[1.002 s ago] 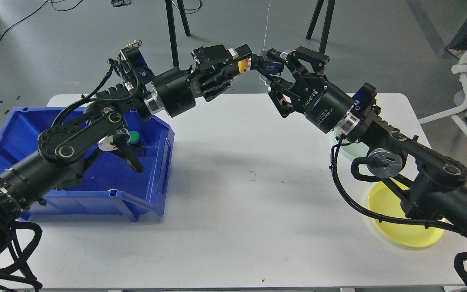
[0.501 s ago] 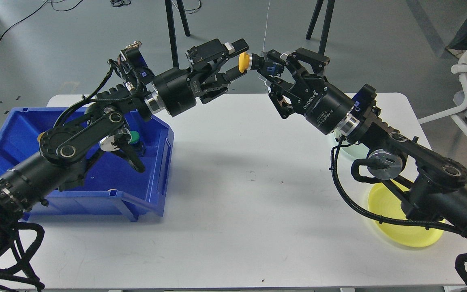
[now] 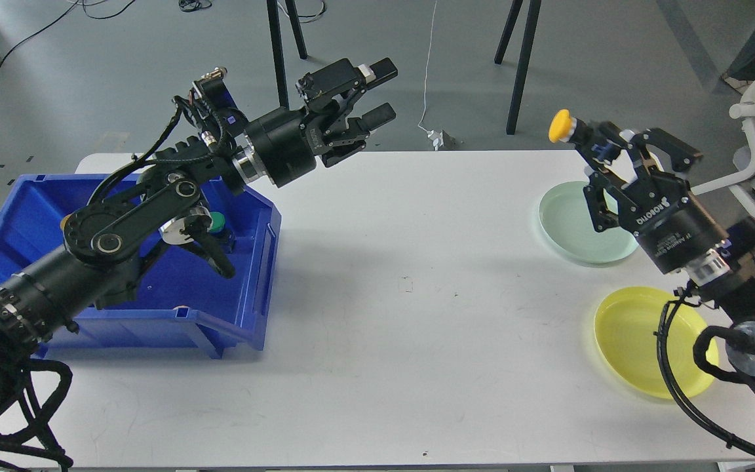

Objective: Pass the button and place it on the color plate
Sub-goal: 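Lower the yellow button onto the yellow plate and open the right gripper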

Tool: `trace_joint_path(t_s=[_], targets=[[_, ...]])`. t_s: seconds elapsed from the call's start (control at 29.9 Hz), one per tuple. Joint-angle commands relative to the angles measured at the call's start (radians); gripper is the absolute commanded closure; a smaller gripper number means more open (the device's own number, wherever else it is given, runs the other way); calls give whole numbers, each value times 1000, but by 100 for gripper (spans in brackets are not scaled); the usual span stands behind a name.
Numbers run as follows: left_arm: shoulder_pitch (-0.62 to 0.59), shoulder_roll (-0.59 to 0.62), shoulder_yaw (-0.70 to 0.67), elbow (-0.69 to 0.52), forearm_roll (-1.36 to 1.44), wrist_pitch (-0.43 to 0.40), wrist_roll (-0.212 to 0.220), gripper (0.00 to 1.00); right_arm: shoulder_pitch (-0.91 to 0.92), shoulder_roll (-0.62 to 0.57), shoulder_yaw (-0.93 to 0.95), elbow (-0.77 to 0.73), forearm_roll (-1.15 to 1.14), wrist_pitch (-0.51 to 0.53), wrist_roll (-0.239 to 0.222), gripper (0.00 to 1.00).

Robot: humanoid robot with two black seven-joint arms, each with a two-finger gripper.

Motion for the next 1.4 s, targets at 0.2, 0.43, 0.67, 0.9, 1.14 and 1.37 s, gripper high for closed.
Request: trace_joint_path(t_s=[0.2, 0.43, 0.67, 0.9, 1.14, 1.37], targets=[[3, 2, 2, -1, -1, 0, 0, 15, -387, -6, 156, 25, 76, 0, -5, 99], [3, -1, 2, -1, -1, 0, 0, 15, -401, 5, 122, -6, 101, -94, -17, 99], [4, -1, 2, -1, -7, 0, 0, 15, -377, 8, 51, -87, 101, -180, -22, 99], [4, -1, 2, -1, -7, 0, 0, 15, -342, 10, 1, -138, 101, -205, -50, 99], [4, -1, 2, -1, -7, 0, 0, 15, -341, 10, -2, -139, 101, -206, -50, 78], [4, -1, 2, -1, -7, 0, 0, 15, -340, 11, -2, -138, 101, -206, -50, 54]])
